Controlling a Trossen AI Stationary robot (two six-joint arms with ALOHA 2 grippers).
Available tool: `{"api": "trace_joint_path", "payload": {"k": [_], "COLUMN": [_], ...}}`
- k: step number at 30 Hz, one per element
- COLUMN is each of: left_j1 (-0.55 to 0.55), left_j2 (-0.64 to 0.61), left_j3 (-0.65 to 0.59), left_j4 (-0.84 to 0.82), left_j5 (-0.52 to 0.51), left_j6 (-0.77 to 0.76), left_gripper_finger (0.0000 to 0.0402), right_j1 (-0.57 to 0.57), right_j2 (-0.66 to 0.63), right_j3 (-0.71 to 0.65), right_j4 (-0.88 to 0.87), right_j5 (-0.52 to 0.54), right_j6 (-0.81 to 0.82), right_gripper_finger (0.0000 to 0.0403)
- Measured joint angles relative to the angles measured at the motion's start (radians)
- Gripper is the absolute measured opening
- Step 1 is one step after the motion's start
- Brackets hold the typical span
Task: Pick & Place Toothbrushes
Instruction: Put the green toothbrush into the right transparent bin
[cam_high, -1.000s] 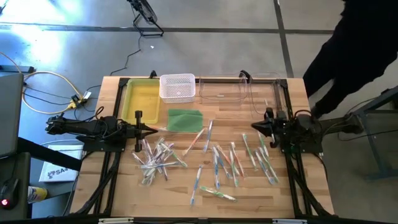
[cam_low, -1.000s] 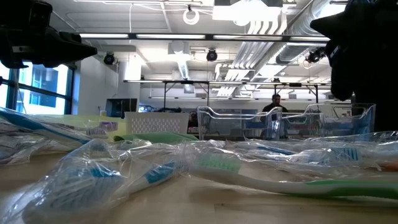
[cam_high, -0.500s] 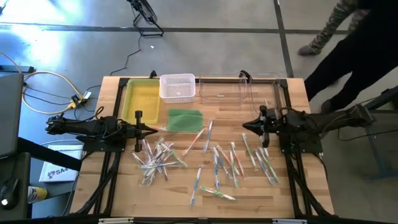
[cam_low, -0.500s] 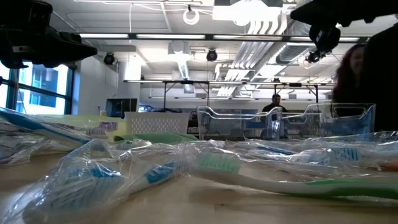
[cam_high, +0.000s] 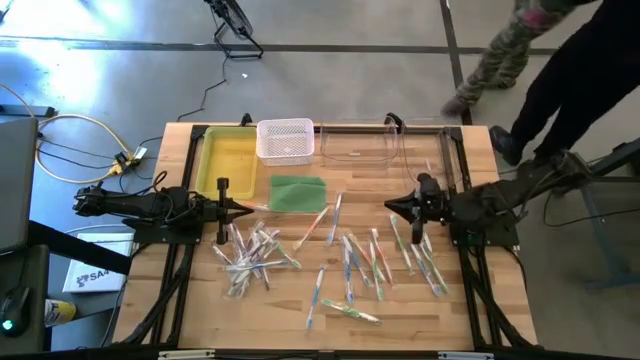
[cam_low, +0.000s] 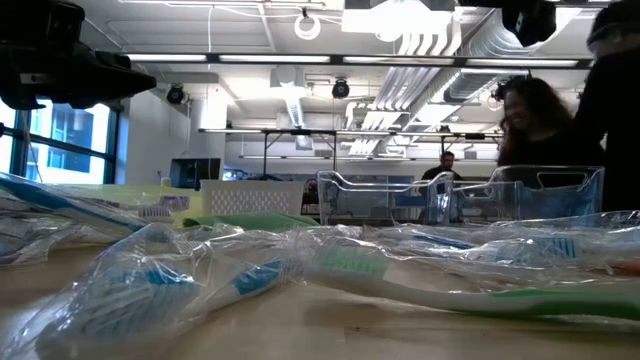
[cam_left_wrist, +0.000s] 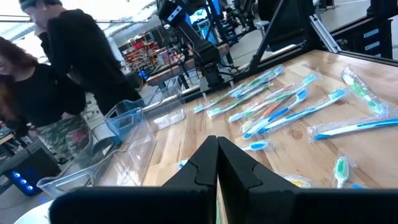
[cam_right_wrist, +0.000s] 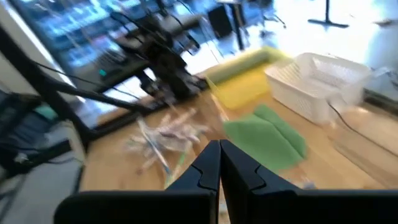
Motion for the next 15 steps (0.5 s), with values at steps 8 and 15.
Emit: {"api": "trace_joint_path", "payload": {"k": [8, 15], "left_j1": [0.0, 0.0], "left_j2": [0.0, 0.0], "left_j3": [0.0, 0.0], "left_j4": [0.0, 0.0], "left_j5": [0.0, 0.0], "left_j6": [-0.019, -0.02], "left_gripper_finger": [0.0003, 0.0003], "right_j1": [0.037, 0.034], "right_j2": [0.083, 0.12], "right_j3": [0.103, 0.105], "right_j4": [-0.318, -0.583], "right_j5": [0.039, -0.076], "right_j6": [0.285, 0.616], "right_gripper_finger": [0.0002, 0.0002]}}
